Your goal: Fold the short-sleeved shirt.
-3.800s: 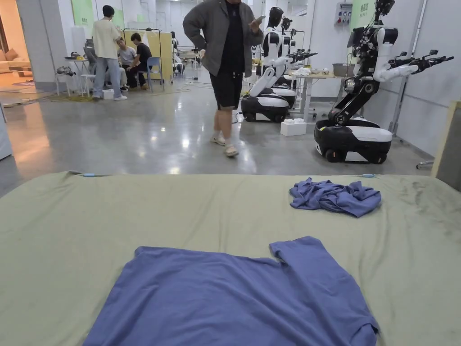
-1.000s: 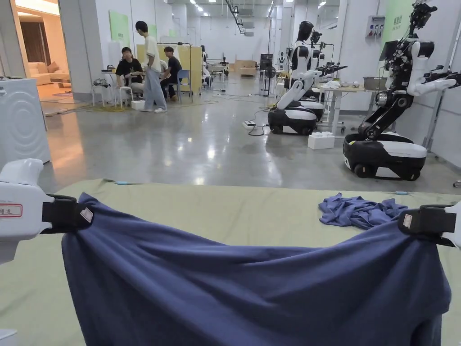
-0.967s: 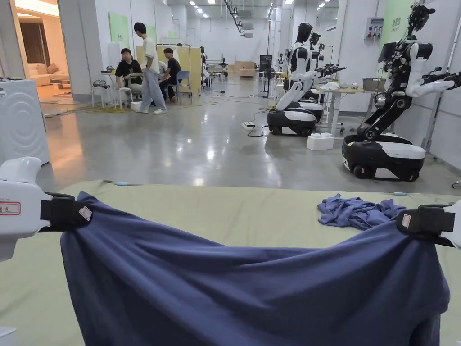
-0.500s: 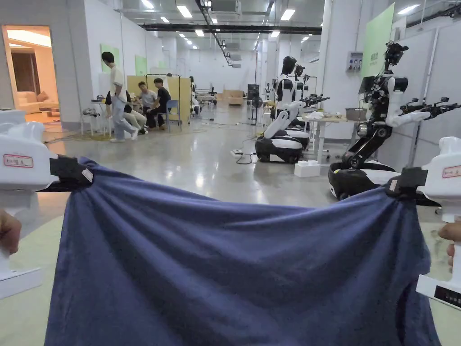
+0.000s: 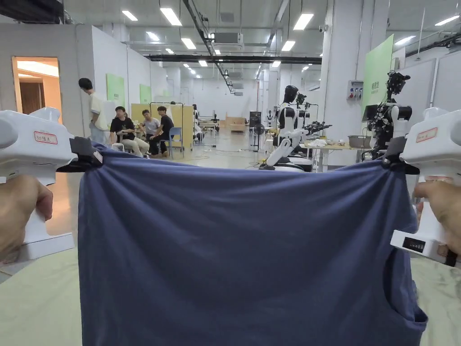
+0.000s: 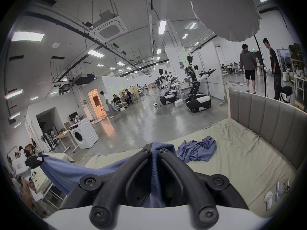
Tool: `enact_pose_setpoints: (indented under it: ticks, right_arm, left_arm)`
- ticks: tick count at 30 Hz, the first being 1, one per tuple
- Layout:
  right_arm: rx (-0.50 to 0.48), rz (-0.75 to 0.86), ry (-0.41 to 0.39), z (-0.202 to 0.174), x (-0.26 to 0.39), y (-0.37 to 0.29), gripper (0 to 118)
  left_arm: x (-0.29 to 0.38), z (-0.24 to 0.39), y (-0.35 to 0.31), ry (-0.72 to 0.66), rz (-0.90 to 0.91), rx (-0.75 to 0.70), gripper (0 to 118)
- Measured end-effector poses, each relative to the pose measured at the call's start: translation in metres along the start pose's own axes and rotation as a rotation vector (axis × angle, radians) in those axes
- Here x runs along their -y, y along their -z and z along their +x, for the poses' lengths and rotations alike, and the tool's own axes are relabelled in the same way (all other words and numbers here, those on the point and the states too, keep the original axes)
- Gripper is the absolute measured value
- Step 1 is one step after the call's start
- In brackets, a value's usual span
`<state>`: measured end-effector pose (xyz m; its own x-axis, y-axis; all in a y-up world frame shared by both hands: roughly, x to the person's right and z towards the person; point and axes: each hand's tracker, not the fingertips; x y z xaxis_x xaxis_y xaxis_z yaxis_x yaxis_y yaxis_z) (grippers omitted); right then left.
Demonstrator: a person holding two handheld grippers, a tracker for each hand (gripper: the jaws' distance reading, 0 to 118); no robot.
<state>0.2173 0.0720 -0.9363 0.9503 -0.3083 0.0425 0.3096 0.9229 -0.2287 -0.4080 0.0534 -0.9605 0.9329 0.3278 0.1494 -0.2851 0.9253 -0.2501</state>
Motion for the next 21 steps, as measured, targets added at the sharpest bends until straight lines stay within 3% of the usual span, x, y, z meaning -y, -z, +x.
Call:
enact_pose_setpoints:
  ticks: [12,16,21]
  right_arm:
    - [0.018,0.056,0.014,-0.036,-0.052,0.072,3]
    - [0.030,0.063,-0.021,-0.041,-0.054,0.082,3]
    - [0.022,0.024,-0.005,-0.033,-0.033,0.099,3]
  left_arm:
    - [-0.053,-0.003,0.063,0.013,0.029,-0.037,1]
    - [-0.050,-0.007,0.076,0.008,0.036,-0.036,1]
    - [-0.032,-0.015,0.092,-0.013,0.014,-0.044,1]
